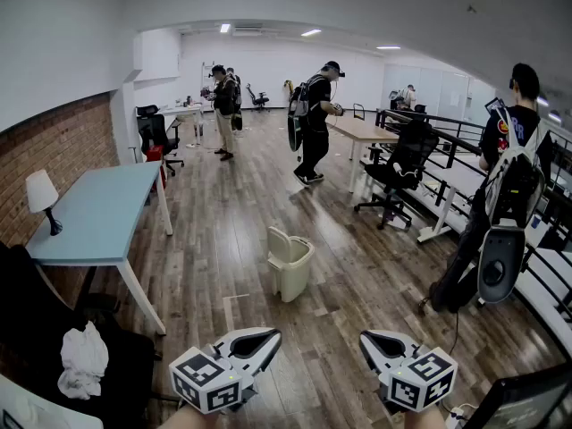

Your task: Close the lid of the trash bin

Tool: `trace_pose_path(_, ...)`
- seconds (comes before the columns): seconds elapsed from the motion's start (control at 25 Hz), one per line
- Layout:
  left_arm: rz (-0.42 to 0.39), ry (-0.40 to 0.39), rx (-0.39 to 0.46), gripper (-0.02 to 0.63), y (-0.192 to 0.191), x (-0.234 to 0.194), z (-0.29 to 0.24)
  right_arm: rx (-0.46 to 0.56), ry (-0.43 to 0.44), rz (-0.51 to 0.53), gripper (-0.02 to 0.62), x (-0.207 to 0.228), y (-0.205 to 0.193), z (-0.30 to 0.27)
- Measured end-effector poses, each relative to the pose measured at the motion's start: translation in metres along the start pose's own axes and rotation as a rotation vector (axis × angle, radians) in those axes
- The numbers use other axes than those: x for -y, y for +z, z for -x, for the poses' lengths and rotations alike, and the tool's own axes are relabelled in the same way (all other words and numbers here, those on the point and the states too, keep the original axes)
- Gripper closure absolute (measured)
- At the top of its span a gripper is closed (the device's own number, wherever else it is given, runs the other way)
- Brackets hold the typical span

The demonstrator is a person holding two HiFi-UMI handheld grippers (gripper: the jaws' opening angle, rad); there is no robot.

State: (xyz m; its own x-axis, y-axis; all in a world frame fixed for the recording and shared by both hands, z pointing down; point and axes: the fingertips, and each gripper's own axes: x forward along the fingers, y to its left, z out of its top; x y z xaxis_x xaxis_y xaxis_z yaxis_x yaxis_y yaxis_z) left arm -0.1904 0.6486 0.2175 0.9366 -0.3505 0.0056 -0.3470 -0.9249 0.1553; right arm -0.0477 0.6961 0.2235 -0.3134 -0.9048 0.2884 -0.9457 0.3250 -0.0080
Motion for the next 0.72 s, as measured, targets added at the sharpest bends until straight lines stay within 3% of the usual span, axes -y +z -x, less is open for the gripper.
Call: trace_pose_path(0.72, 0.016, 0.014, -0.004, 0.601, 0.000, -0.033, 0.003, 0.008, 0.018, -0.020, 0.586, 0.002, 0.006, -0.038)
